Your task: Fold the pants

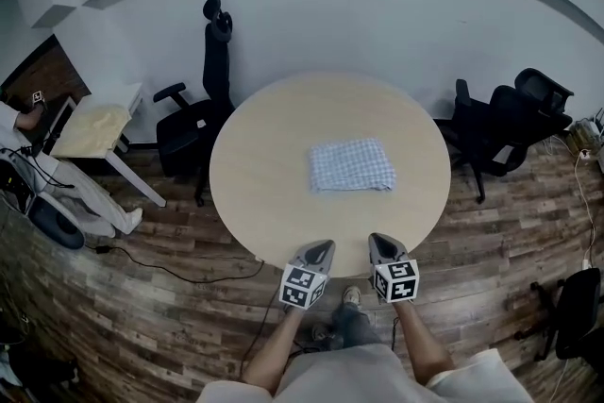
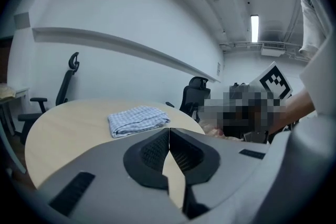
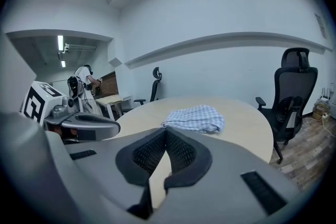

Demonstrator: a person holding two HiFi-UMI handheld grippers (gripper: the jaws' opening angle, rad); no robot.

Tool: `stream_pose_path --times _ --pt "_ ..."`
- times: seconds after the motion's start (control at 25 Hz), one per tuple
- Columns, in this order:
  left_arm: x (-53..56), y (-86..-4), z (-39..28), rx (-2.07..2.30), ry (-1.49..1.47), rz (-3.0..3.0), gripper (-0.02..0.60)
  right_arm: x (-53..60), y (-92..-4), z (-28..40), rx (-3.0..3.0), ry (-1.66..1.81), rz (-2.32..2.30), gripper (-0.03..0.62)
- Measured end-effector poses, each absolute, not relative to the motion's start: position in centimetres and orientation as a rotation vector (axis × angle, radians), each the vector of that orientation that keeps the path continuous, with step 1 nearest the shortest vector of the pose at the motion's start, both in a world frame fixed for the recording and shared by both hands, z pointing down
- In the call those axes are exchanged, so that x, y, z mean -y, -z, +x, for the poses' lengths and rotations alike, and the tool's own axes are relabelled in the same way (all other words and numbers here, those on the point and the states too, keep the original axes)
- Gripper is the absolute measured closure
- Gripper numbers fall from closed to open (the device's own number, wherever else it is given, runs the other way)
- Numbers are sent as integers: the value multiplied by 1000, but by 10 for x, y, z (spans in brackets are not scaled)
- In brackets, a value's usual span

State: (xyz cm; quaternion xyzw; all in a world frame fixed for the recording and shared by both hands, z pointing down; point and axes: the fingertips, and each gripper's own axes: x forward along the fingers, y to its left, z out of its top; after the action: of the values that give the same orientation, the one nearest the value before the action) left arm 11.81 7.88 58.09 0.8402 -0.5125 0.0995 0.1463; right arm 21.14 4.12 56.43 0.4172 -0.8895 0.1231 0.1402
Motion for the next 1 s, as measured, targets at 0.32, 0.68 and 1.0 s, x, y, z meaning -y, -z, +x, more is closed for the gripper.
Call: stream_pose_path --times 0.32,0.68,1.0 --pt "-137 -569 134 1532 -281 2413 549 -101 -551 237 2614 -344 1227 566" --pt "-209 -560 201 1608 -299 2402 549 -175 -539 303 2678 -325 1208 566" --pt "-286 -567 255 1634 -271 2382 549 -260 -541 341 2707 -282 1138 566"
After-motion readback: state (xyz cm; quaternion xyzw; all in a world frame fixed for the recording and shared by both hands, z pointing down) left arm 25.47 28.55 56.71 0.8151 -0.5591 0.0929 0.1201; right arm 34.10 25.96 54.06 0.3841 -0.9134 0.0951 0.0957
